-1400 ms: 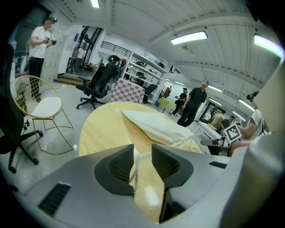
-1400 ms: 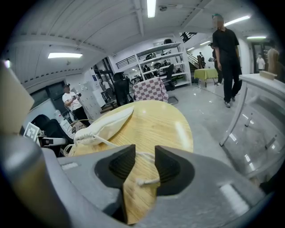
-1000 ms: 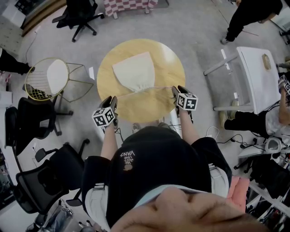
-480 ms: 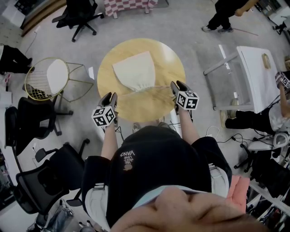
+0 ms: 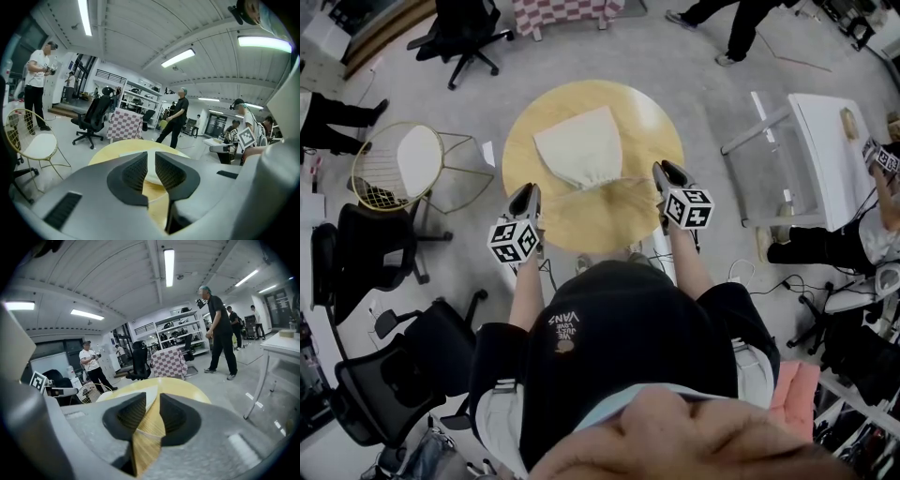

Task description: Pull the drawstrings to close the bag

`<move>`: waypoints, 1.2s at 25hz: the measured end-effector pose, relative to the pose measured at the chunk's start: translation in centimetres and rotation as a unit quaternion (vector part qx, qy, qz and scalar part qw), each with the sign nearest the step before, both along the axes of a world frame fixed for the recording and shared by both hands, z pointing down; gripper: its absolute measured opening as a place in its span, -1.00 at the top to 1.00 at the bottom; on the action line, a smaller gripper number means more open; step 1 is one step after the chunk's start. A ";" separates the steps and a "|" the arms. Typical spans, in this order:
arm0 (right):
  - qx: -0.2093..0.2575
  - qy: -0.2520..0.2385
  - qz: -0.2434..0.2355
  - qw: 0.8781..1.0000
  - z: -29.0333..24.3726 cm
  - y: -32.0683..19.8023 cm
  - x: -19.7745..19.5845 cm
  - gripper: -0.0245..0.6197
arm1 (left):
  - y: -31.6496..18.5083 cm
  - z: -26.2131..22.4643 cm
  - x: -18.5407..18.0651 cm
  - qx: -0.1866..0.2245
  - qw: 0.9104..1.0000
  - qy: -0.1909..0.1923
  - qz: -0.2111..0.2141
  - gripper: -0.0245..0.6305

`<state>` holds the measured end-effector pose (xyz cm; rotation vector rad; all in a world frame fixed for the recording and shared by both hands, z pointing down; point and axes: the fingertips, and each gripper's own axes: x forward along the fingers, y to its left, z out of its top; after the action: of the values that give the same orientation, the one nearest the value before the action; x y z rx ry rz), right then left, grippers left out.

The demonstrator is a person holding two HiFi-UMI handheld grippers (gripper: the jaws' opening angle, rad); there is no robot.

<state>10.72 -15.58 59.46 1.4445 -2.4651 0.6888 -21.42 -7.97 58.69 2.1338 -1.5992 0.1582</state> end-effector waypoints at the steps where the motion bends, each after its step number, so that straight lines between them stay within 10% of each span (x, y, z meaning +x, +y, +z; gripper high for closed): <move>1: 0.007 -0.003 -0.002 1.000 -0.6 0.0 -0.2 0.66 | 0.0 -0.3 0.1 0.005 1.000 -0.001 0.002 0.75; 30: 0.139 -0.045 -0.045 0.988 -11.9 4.3 -6.6 0.93 | 1.4 -8.1 1.8 0.105 0.991 -0.016 0.081 0.89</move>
<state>4.09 -11.25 47.60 1.4059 -2.7682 0.4139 -19.57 -6.55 50.62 2.4336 -1.5178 0.0794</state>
